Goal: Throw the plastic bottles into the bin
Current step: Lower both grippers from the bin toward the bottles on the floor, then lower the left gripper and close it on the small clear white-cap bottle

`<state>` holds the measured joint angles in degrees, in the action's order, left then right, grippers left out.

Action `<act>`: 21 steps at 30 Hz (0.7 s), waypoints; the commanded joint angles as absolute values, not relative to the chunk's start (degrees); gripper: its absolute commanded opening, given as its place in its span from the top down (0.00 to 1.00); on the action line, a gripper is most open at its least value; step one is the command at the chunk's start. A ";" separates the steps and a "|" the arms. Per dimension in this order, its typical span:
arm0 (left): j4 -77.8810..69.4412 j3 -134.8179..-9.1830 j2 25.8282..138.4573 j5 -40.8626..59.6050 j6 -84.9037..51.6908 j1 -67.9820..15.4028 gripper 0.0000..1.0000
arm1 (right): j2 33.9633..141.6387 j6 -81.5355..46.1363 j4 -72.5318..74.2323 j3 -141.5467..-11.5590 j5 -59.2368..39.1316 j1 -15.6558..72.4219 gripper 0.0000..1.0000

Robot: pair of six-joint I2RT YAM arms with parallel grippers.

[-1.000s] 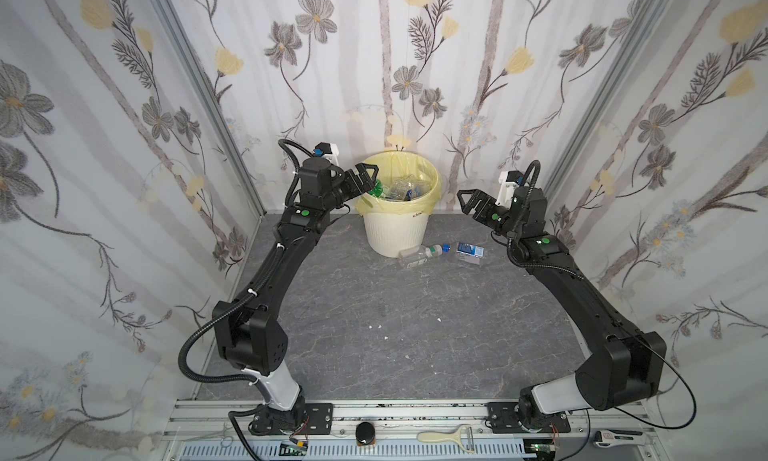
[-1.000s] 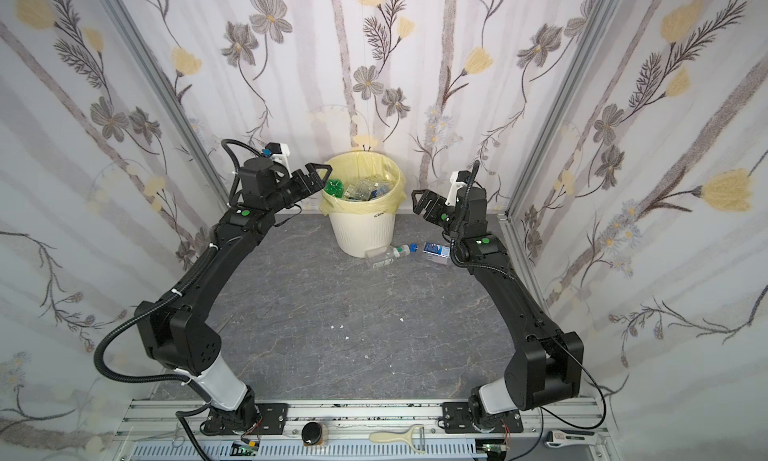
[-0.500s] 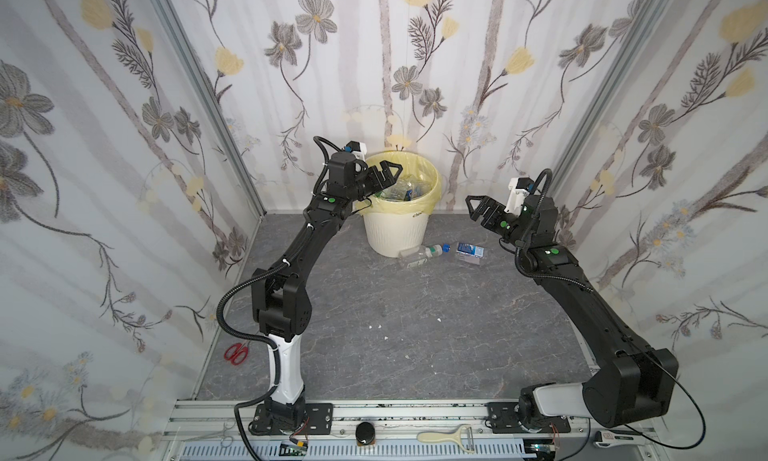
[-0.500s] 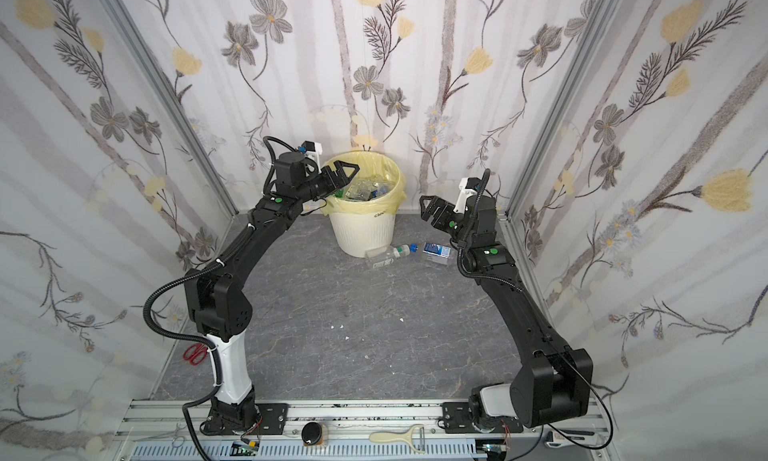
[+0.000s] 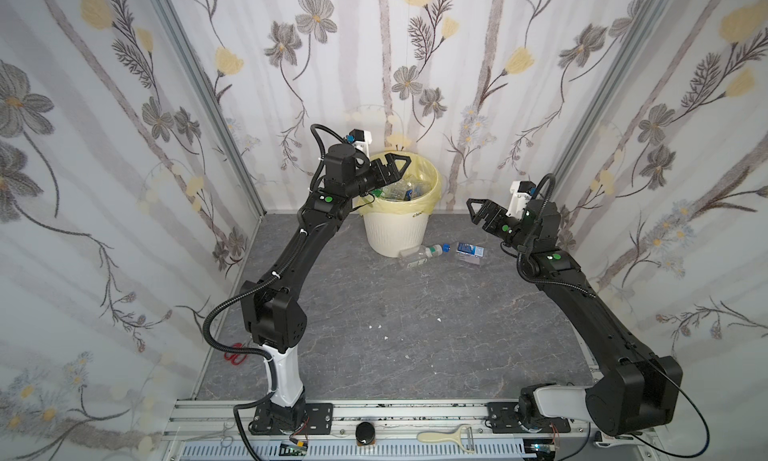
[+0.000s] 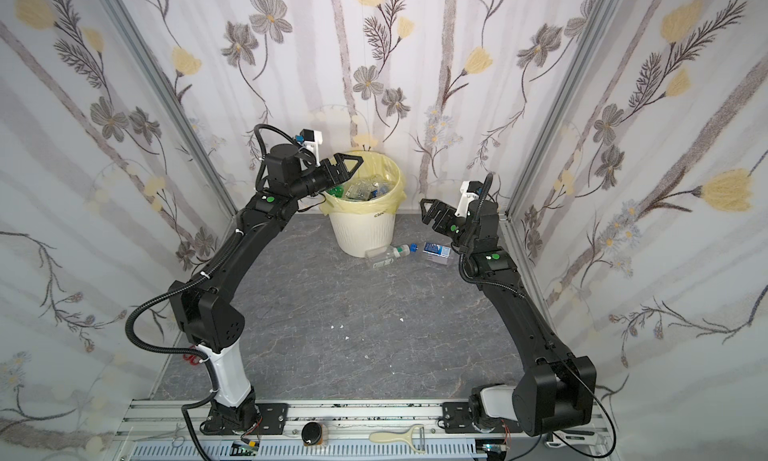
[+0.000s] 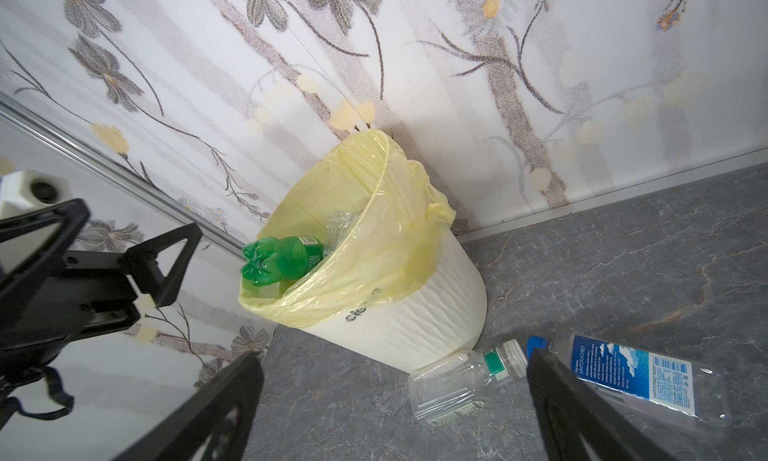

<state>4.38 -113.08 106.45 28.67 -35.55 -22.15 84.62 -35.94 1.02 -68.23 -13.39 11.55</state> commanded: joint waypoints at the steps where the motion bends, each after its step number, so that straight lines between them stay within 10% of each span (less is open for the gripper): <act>1: 4.00 -108.94 102.70 28.22 -31.79 -22.96 0.00 | 83.77 -34.91 2.32 -67.14 -12.58 11.52 0.00; 21: 1.08 -62.55 87.67 7.31 -18.89 -35.26 0.00 | 87.62 -37.14 6.11 -51.80 -15.83 10.72 0.00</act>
